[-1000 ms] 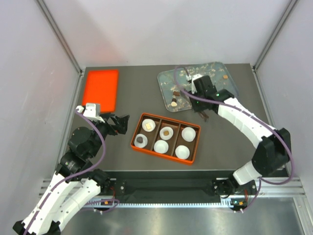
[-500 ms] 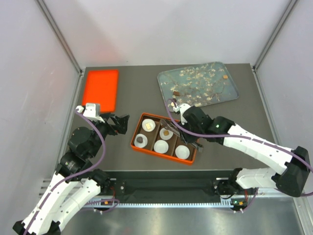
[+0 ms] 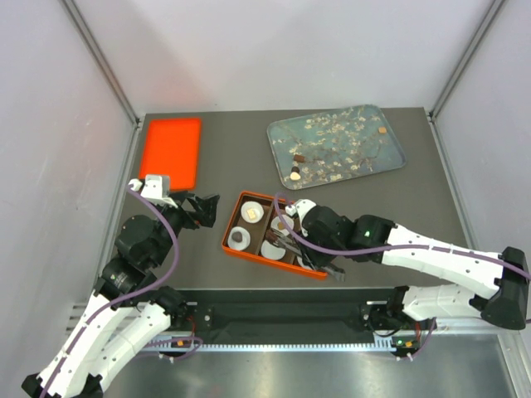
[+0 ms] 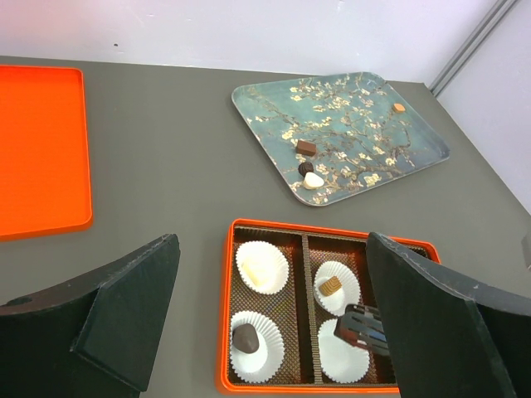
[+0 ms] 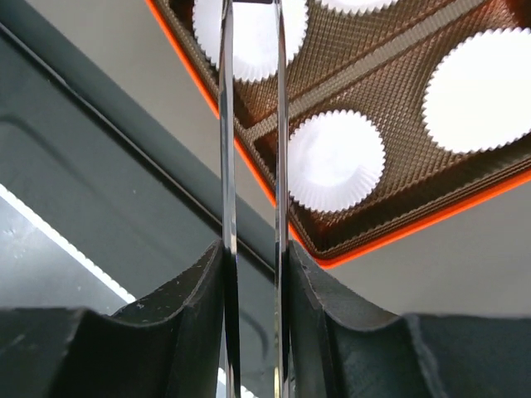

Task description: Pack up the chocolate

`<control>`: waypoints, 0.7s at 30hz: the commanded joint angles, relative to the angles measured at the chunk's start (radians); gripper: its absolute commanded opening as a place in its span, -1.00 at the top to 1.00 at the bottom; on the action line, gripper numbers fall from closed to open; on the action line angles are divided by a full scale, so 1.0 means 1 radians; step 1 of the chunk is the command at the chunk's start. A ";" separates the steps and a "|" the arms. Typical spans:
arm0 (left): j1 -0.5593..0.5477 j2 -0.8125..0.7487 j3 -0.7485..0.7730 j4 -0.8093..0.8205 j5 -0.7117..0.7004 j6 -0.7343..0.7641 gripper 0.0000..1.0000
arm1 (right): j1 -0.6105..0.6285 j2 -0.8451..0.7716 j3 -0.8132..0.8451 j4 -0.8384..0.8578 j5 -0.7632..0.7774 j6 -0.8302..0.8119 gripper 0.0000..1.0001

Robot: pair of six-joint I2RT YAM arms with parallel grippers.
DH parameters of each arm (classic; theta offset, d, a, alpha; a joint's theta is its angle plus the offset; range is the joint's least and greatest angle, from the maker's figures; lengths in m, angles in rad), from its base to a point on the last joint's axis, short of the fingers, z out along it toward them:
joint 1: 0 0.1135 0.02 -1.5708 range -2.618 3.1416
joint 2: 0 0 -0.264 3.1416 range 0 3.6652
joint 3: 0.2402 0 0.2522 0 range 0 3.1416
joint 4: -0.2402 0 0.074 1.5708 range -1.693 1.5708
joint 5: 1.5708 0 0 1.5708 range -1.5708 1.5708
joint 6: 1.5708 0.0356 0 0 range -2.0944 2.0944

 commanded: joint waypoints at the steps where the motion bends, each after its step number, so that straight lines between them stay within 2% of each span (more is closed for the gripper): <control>1: 0.005 -0.002 -0.001 0.046 0.013 0.002 -0.98 | 0.037 -0.026 -0.008 -0.012 0.034 0.045 0.36; 21: 0.005 0.002 -0.003 0.048 0.017 0.002 -0.98 | 0.083 0.029 0.007 -0.012 0.083 0.058 0.27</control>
